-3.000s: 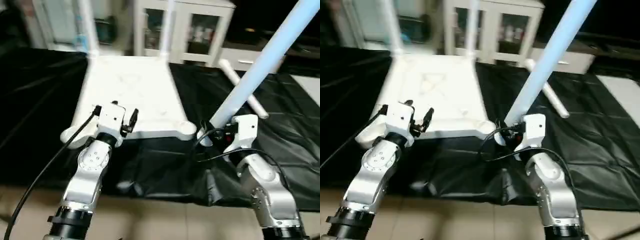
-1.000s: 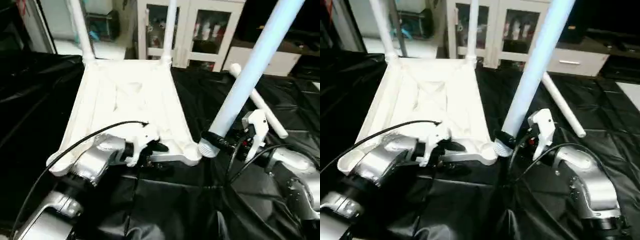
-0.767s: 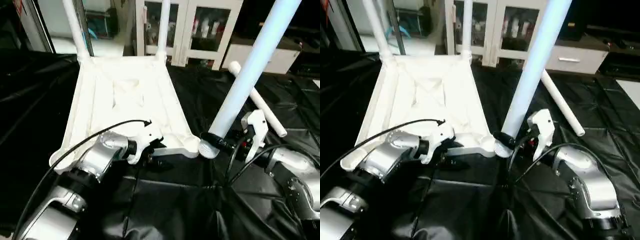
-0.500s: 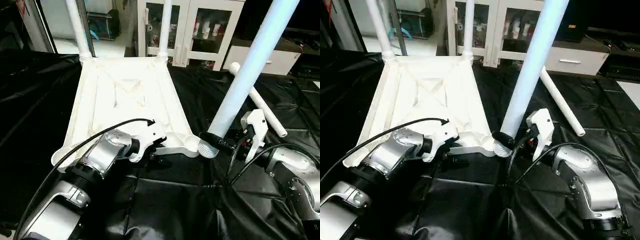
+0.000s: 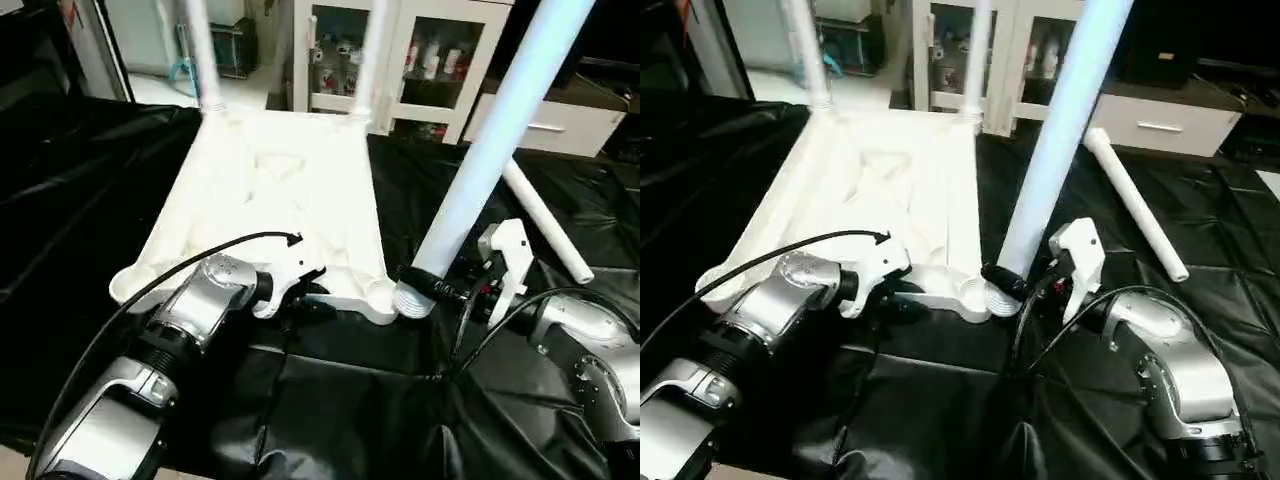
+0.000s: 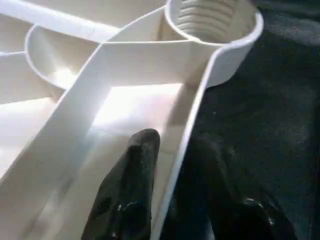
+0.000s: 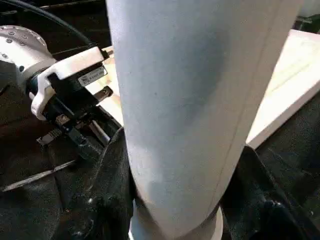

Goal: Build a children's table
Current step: Insert table leg to table base

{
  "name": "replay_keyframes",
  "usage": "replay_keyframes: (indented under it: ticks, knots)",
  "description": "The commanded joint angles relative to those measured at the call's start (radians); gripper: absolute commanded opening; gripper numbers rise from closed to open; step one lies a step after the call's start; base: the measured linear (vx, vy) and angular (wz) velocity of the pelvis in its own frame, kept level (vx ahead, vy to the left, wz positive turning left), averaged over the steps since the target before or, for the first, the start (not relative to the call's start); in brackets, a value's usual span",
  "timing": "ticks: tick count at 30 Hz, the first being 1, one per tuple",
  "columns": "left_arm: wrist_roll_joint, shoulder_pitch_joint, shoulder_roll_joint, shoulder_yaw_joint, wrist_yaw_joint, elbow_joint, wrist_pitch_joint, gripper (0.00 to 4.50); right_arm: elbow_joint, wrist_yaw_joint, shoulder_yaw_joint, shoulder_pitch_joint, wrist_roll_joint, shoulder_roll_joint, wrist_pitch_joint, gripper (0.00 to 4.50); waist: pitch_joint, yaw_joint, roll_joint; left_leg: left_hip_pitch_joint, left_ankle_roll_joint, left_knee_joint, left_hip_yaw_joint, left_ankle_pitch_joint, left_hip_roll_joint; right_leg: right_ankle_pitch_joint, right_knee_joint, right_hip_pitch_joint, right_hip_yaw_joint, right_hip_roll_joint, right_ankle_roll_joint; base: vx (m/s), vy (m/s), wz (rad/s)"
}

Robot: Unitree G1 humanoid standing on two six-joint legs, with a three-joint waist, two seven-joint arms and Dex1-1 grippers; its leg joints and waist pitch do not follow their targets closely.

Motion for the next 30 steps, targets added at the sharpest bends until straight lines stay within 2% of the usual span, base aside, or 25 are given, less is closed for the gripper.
replay_keyframes:
  ticks: [1, 2, 3, 5, 6, 8, 9, 10, 11, 14, 15, 17, 18, 20, 21, 24, 25, 26, 27, 30]
  knots:
    - [0.022, 0.027, 0.012, -0.022, -0.01, -0.047, 0.023, 1.24, -0.013, 0.001, -0.005, -0.012, -0.004, -0.002, -0.012, 1.89, -0.064, -0.006, -0.004, 0.026, -0.016, -0.094, -0.039, -0.245, 0.097, -0.214, -0.073, 0.024, 0.045, -0.084, -0.204, 0.0, 0.0, 0.0]
    - [0.02, 0.049, 0.031, -0.017, -0.013, -0.089, 0.05, 1.2, -0.011, 0.001, -0.005, -0.013, -0.004, 0.001, -0.013, 1.89, -0.063, -0.007, -0.008, 0.023, -0.016, -0.095, -0.04, -0.244, 0.098, -0.215, -0.072, 0.026, 0.045, -0.085, -0.204, 0.0, 0.0, 0.0]
    - [0.017, 0.065, 0.044, -0.014, -0.016, -0.118, 0.069, 1.17, -0.011, 0.0, -0.005, -0.013, -0.003, 0.003, -0.013, 1.89, -0.064, -0.007, -0.003, 0.021, -0.018, -0.096, -0.043, -0.244, 0.1, -0.216, -0.069, 0.028, 0.045, -0.088, -0.203, 0.0, 0.0, 0.0]
    - [0.048, 0.136, 0.114, -0.013, 0.006, -0.247, 0.153, 1.08, -0.013, -0.008, -0.003, -0.008, -0.005, 0.013, -0.017, 1.89, -0.064, -0.01, 0.001, 0.023, -0.021, -0.097, -0.042, -0.241, 0.1, -0.204, -0.069, 0.024, 0.045, -0.084, -0.202, 0.0, 0.0, 0.0]
    - [0.048, 0.136, 0.114, -0.013, 0.006, -0.247, 0.153, 1.05, -0.013, -0.008, -0.003, -0.008, -0.005, 0.013, -0.017, 1.89, -0.064, -0.01, 0.001, 0.023, -0.021, -0.097, -0.042, -0.241, 0.1, -0.204, -0.069, 0.024, 0.045, -0.084, -0.202, 0.0, 0.0, 0.0]
    - [0.069, 0.235, 0.19, 0.001, 0.035, -0.419, 0.27, 0.99, -0.021, -0.025, -0.005, 0.0, -0.002, 0.027, -0.018, 1.89, -0.067, -0.021, 0.008, 0.02, -0.024, -0.097, -0.042, -0.215, 0.1, -0.131, -0.057, 0.029, 0.043, -0.079, -0.217, 0.0, 0.0, 0.0]
    - [0.076, 0.263, 0.211, 0.003, 0.036, -0.466, 0.293, 0.99, -0.026, -0.031, -0.007, 0.003, 0.001, 0.032, -0.017, 1.89, -0.066, -0.032, 0.009, 0.013, -0.016, -0.097, -0.044, -0.19, 0.097, -0.088, -0.052, 0.034, 0.043, -0.077, -0.228, 0.0, 0.0, 0.0]
    - [0.08, 0.279, 0.223, 0.004, 0.035, -0.493, 0.305, 0.97, -0.029, -0.034, -0.007, 0.005, 0.003, 0.035, -0.015, 1.89, -0.066, -0.037, 0.008, 0.012, -0.009, -0.096, -0.043, -0.18, 0.095, -0.075, -0.053, 0.034, 0.042, -0.073, -0.231, 0.0, 0.0, 0.0]
    - [0.078, 0.288, 0.223, 0.008, 0.041, -0.512, 0.319, 0.95, -0.03, -0.036, -0.007, 0.007, 0.004, 0.036, -0.016, 1.89, -0.067, -0.043, 0.006, 0.017, 0.004, -0.09, -0.037, -0.171, 0.089, -0.063, -0.056, 0.031, 0.043, -0.07, -0.24, 0.0, 0.0, 0.0]
    - [0.063, 0.312, 0.199, 0.02, 0.079, -0.608, 0.384, 0.91, -0.029, -0.042, -0.006, 0.017, -0.002, 0.042, -0.021, 1.89, -0.065, -0.051, 0.012, 0.015, 0.012, -0.09, -0.037, -0.172, 0.089, -0.073, -0.058, 0.034, 0.044, -0.072, -0.254, 0.0, 0.0, 0.0]
    - [0.063, 0.312, 0.199, 0.02, 0.08, -0.609, 0.385, 0.91, -0.029, -0.042, -0.006, 0.017, -0.002, 0.042, -0.021, 1.89, -0.064, -0.052, 0.008, 0.016, 0.012, -0.09, -0.036, -0.18, 0.091, -0.09, -0.06, 0.034, 0.045, -0.073, -0.256, 0.0, 0.0, 0.0]
    - [0.034, 0.309, 0.154, 0.031, 0.112, -0.646, 0.408, 0.91, -0.03, -0.043, -0.01, 0.022, 0.002, 0.045, -0.018, 1.89, -0.061, -0.051, 0.006, 0.018, 0.009, -0.09, -0.035, -0.208, 0.09, -0.137, -0.066, 0.031, 0.046, -0.071, -0.252, 0.0, 0.0, 0.0]
    - [0.016, 0.293, 0.117, 0.045, 0.132, -0.626, 0.377, 0.91, -0.028, -0.043, -0.012, 0.022, 0.001, 0.045, -0.018, 1.89, -0.06, -0.05, -0.001, 0.017, 0.011, -0.091, -0.035, -0.213, 0.091, -0.164, -0.069, 0.032, 0.047, -0.074, -0.248, 0.0, 0.0, 0.0]
    - [-0.006, 0.271, 0.076, 0.06, 0.144, -0.599, 0.315, 1.44, -0.025, -0.046, -0.014, 0.02, -0.001, 0.043, -0.02, 1.89, -0.06, -0.05, 0.0, 0.018, 0.009, -0.09, -0.034, -0.217, 0.09, -0.182, -0.072, 0.03, 0.047, -0.073, -0.241, 0.0, 0.0, 0.0]
    - [-0.016, 0.262, 0.067, 0.065, 0.136, -0.593, 0.3, 1.44, -0.024, -0.049, -0.015, 0.017, 0.0, 0.042, -0.02, 1.89, -0.061, -0.049, 0.001, 0.018, 0.009, -0.089, -0.035, -0.216, 0.09, -0.187, -0.074, 0.03, 0.047, -0.072, -0.233, 0.0, 0.0, 0.0]
    - [-0.034, 0.244, 0.078, 0.065, 0.097, -0.607, 0.332, 1.67, -0.031, -0.053, -0.02, 0.012, 0.005, 0.039, -0.014, 1.89, -0.064, -0.046, 0.007, 0.019, 0.011, -0.089, -0.035, -0.195, 0.089, -0.14, -0.068, 0.029, 0.045, -0.069, -0.231, 0.0, 0.0, 0.0]
    - [-0.036, 0.235, 0.084, 0.065, 0.087, -0.613, 0.335, 1.93, -0.038, -0.051, -0.021, 0.016, 0.007, 0.035, -0.014, 1.89, -0.064, -0.046, 0.008, 0.02, 0.011, -0.089, -0.035, -0.192, 0.089, -0.126, -0.067, 0.029, 0.045, -0.068, -0.232, 0.0, 0.0, 0.0]
    - [-0.037, 0.231, 0.087, 0.065, 0.083, -0.616, 0.335, 1.93, -0.041, -0.05, -0.022, 0.018, 0.007, 0.034, -0.014, 1.89, -0.064, -0.045, 0.005, 0.018, 0.013, -0.089, -0.035, -0.186, 0.089, -0.116, -0.065, 0.031, 0.044, -0.068, -0.235, 0.0, 0.0, 0.0]
    - [-0.046, 0.228, 0.086, 0.07, 0.077, -0.622, 0.342, 2.01, -0.044, -0.047, -0.022, 0.021, 0.008, 0.031, -0.012, 1.89, -0.064, -0.045, 0.008, 0.018, 0.014, -0.089, -0.035, -0.185, 0.088, -0.115, -0.065, 0.031, 0.045, -0.068, -0.235, 0.0, 0.0, 0.0]
    - [-0.047, 0.221, 0.092, 0.066, 0.064, -0.625, 0.316, 2.35, -0.055, -0.041, -0.024, 0.032, 0.009, 0.023, -0.009, 1.89, -0.065, -0.046, 0.006, 0.017, 0.018, -0.087, -0.035, -0.173, 0.088, -0.093, -0.063, 0.034, 0.044, -0.069, -0.238, 0.0, 0.0, 0.0]
